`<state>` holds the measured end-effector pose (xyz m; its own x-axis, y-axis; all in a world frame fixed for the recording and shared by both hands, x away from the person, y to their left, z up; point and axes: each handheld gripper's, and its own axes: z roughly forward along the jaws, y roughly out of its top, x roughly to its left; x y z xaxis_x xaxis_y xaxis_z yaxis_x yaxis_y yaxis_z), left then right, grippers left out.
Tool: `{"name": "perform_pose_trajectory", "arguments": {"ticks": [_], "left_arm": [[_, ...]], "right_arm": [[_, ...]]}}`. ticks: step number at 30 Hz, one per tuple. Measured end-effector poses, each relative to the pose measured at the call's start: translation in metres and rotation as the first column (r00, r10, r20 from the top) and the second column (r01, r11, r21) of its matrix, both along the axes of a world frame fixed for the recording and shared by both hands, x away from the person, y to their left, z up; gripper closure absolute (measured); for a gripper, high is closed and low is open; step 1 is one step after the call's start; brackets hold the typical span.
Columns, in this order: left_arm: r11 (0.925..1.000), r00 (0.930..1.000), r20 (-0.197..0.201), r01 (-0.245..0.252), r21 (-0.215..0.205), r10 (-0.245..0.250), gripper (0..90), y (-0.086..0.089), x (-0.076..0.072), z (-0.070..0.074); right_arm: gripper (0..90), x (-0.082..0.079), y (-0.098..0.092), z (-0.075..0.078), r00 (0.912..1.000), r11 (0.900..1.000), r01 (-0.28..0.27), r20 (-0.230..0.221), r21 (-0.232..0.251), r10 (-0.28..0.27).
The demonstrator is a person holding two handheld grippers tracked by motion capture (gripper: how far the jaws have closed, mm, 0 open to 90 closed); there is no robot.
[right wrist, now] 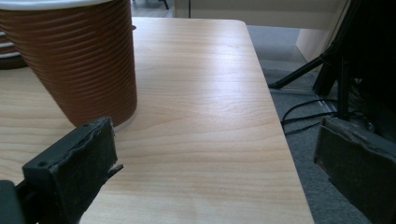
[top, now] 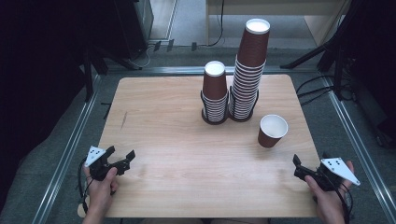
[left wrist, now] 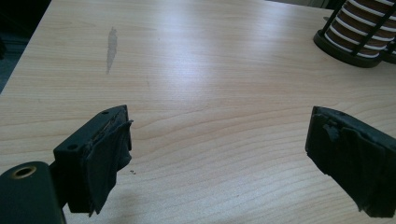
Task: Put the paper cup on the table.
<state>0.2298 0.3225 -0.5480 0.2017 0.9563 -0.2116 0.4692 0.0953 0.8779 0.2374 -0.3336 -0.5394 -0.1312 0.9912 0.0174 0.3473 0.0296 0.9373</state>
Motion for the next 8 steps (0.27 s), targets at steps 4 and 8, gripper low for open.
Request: {"name": "perform_pose_trajectory", "arguments": {"ticks": [4, 8], "left_arm": [[1.0, 1.0, 0.0, 0.002, 0.0, -0.002, 6.8, -0.0002, 0.0001, 0.0], [1.0, 1.0, 0.001, 0.004, 0.002, -0.004, 6.8, -0.0006, 0.0004, -0.0001]], "right_arm": [[0.0, -0.0047, 0.0008, -0.0029, 0.9999, 1.0, -0.011, -0.01, -0.006, 0.011], [0.0, -0.0046, 0.0004, -0.0023, 1.0, 1.0, 0.0, -0.009, 0.004, 0.0]]}}
